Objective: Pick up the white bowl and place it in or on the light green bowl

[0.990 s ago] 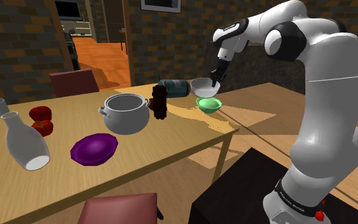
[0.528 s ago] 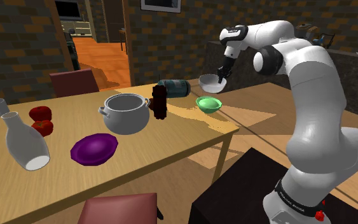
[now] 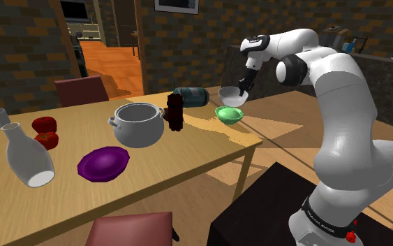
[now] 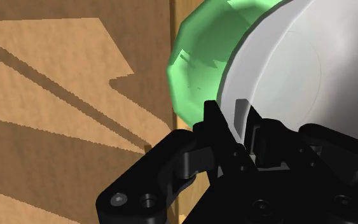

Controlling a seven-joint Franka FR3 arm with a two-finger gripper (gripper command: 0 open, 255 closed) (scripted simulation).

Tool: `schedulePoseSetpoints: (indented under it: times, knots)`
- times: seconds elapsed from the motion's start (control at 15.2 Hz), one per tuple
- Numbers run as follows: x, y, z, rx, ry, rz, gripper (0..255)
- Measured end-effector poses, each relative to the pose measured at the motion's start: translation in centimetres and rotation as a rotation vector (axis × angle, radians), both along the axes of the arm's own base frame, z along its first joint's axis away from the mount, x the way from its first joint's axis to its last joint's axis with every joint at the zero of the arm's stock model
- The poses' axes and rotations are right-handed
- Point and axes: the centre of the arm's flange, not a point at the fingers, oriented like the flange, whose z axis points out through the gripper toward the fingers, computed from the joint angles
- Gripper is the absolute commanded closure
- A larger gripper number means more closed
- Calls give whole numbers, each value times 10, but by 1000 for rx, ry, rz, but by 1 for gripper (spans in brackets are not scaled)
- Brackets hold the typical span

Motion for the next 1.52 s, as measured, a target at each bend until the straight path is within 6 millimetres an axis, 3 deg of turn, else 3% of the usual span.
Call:
schedulePoseSetpoints:
  times: [0.59,0.99,1.06,1.52]
  knots:
    - [1,-1,-46,0,0,0,255]
    - [1,-1,-48,0,0,0,255]
    - [1,-1,-48,0,0,0,0]
    - [1,-2,-42,-1,-1,0,0]
